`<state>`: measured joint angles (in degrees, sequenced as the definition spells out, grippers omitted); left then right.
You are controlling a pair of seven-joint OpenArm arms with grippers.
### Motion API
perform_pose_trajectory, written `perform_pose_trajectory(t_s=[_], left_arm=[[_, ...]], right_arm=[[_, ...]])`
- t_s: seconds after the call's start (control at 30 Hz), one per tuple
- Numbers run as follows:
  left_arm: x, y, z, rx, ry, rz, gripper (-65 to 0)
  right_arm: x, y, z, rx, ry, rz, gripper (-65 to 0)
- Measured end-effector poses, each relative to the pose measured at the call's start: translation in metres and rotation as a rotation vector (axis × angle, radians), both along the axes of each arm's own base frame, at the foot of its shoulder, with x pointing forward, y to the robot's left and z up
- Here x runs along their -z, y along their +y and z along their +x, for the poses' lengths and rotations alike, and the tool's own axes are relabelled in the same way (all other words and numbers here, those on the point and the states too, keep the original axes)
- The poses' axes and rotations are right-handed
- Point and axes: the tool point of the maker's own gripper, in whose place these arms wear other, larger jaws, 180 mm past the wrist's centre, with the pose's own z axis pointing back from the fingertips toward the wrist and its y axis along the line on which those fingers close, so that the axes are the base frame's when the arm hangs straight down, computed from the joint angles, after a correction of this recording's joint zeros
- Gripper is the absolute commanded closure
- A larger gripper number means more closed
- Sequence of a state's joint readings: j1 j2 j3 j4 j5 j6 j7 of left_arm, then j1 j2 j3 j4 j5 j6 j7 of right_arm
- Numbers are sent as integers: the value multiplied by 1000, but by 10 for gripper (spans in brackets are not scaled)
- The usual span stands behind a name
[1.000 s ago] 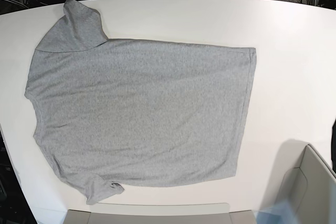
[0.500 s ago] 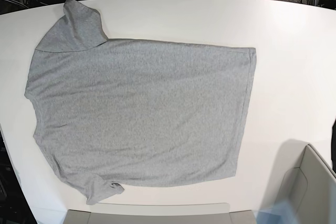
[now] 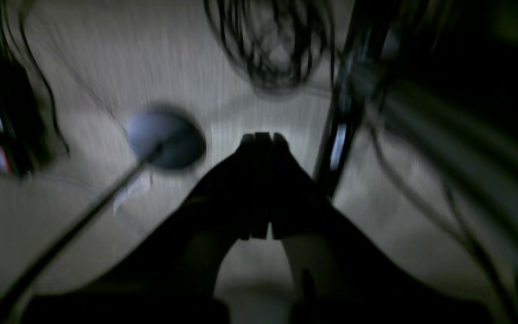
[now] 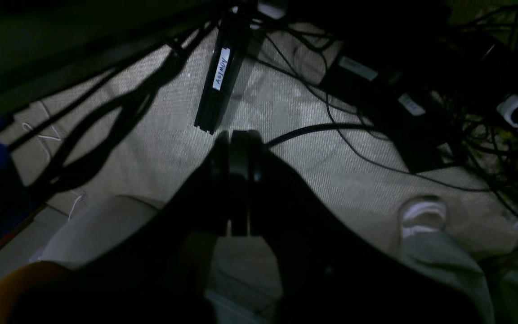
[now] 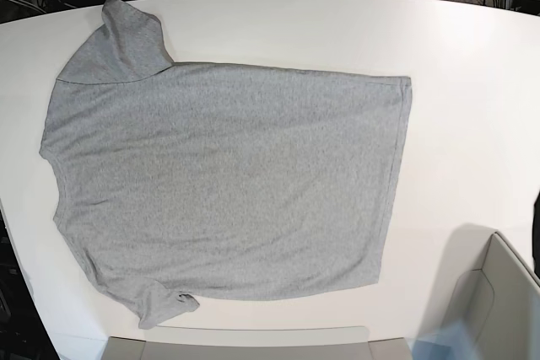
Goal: Fold the T-shirt properly
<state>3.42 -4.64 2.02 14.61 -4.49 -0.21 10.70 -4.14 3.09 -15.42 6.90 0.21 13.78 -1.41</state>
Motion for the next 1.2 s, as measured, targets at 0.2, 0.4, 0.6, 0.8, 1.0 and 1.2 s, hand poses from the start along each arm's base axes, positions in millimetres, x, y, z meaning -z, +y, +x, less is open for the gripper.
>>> perform_pose_trajectory(t_s=[0.2, 0.4, 0.6, 0.8, 1.0, 1.2], left_arm=[[-1, 2, 23, 54, -30, 4, 0], [-5, 16, 35, 89, -172, 35, 0], [-12, 18, 28, 117, -288, 46, 0], [-35, 19, 61, 97, -447, 54, 0], [-51, 27, 67, 63, -516, 77, 0], [-58, 23, 49, 29, -515, 80, 0]], right_arm=[[0, -1, -4, 2, 10, -3, 0], [-3, 11, 7, -2, -46, 32, 0], [-4, 14, -5, -3, -30, 37, 0], [-4, 14, -12, -3, -22, 37, 0], [-9, 4, -28, -12, -30, 37, 0], [-19, 0, -47, -32, -48, 53, 0]])
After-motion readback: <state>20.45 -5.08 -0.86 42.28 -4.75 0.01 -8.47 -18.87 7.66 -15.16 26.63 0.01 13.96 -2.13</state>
